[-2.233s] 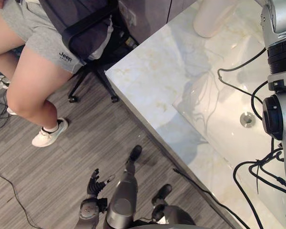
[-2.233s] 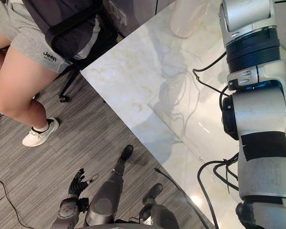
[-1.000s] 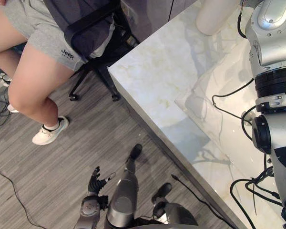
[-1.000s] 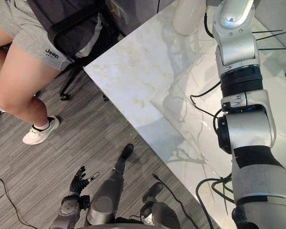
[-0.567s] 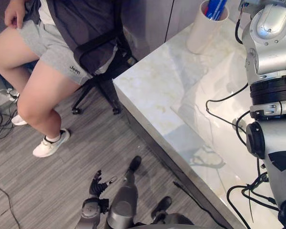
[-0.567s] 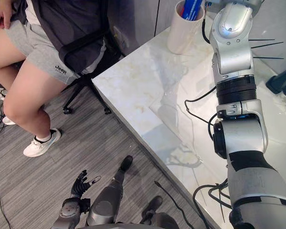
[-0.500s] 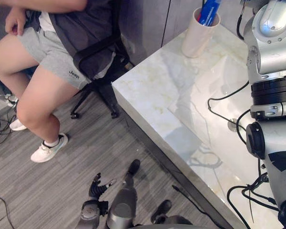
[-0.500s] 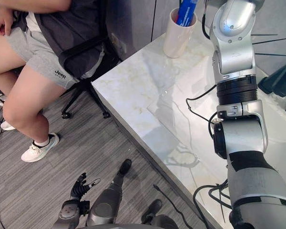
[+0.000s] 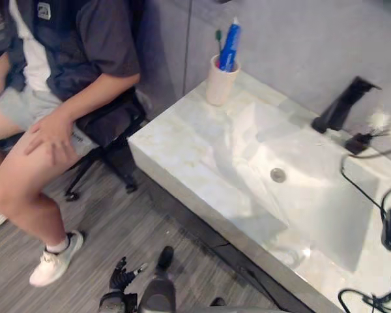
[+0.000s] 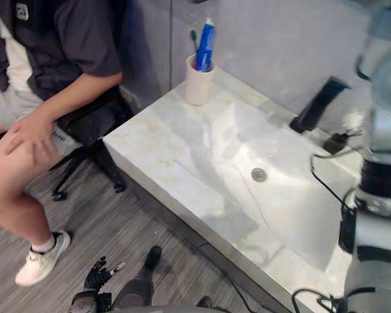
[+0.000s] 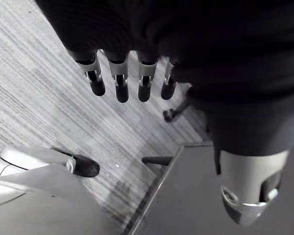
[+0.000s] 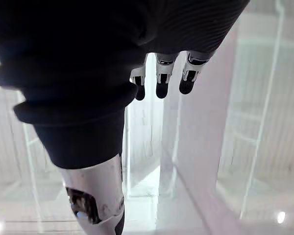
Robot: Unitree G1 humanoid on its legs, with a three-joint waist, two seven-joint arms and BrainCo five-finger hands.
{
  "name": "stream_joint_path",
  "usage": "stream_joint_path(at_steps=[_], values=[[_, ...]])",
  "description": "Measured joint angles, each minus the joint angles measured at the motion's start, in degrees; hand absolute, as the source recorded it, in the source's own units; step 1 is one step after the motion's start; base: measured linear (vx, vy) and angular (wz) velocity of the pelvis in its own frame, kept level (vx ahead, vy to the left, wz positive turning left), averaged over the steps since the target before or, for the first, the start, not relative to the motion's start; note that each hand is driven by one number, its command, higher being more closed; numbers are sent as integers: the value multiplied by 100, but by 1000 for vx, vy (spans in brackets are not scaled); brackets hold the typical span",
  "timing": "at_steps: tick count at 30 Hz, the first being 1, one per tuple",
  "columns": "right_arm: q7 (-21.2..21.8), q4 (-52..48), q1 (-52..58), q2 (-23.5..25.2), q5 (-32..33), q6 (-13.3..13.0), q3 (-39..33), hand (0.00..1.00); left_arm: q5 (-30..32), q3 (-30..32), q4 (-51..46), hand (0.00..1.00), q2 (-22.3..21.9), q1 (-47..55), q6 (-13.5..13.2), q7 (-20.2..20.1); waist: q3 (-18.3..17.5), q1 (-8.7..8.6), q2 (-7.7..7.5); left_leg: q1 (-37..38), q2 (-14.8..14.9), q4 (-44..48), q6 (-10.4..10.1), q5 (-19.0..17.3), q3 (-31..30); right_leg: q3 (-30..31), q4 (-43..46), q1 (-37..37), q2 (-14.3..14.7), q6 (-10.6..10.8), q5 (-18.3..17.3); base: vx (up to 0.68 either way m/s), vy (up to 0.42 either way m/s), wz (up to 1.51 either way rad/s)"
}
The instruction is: Organize washtable
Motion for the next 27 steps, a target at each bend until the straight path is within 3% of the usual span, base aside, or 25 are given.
stream_joint_path(at_steps=[2,4,6,7,9,10,12,15,18,20,24,27], values=[[-120,7,803,125,0,4,-955,0,1,55,69,0,-35,1,-2,-5,-72,-169,49,61,34,-16,25,-30,221,220,-8,-64,-26,-15,79,-45,38,-66],[-180,46,1565,559,12,2,-1676,0,1,218,108,0,-85,48,-1,-5,-94,-343,64,210,58,-18,27,-76,458,479,17,-69,-41,-18,104,-49,36,-71],[-328,161,2583,1390,58,33,-2190,0,1,361,176,0,-154,123,1,-5,-199,-607,130,417,97,-20,22,-163,710,797,77,-81,-59,-18,91,-41,16,-69],[-353,223,2854,1610,57,48,-2259,0,0,407,172,0,-203,117,0,-5,-213,-642,152,464,112,-21,4,-197,780,860,89,-82,-63,-18,79,-43,2,-56],[-443,361,3824,2625,48,307,-2512,0,2,573,162,0,-406,91,-3,-10,-287,-783,212,580,141,-21,-27,-279,928,976,185,-106,-83,-32,-22,-29,-3,-38],[-477,418,4045,2891,47,376,-2545,0,2,619,157,0,-492,89,-4,-10,-304,-793,238,607,147,-21,-44,-301,958,979,225,-110,-92,-33,-47,-18,-3,-19],[-591,664,4778,3887,66,693,-2536,0,5,691,106,0,-734,94,0,0,-378,-807,329,644,158,-20,-36,-306,996,965,382,-143,-108,-56,-130,-7,-3,-3],[-610,955,5346,4914,305,866,-2149,0,0,879,-18,0,-936,105,-1,20,-427,-736,389,695,175,-18,-10,-326,1081,946,466,-134,-130,-48,-154,-5,-5,0],[-440,1993,5528,5248,829,882,-1526,0,-10,838,-67,0,-954,114,0,20,-436,-707,357,819,137,-18,46,-365,1097,812,584,-25,-215,-26,-243,8,3,6],[-80,3071,5523,5296,1266,914,-963,0,-22,818,-60,0,-951,85,1,25,-433,-653,340,898,105,-18,73,-385,1149,657,606,39,-302,-22,-245,-1,13,-6],[1063,4830,5392,5266,1876,942,-209,0,-86,593,16,0,-916,-42,3,16,-397,-449,417,897,74,-20,104,-406,1244,543,609,55,-375,-10,-246,7,8,2],[1850,5645,5371,5244,1905,1147,35,0,-130,533,216,0,-850,-145,10,-2,-365,-415,403,896,30,-21,107,-408,1108,402,560,173,-394,34,-273,40,-16,21]])
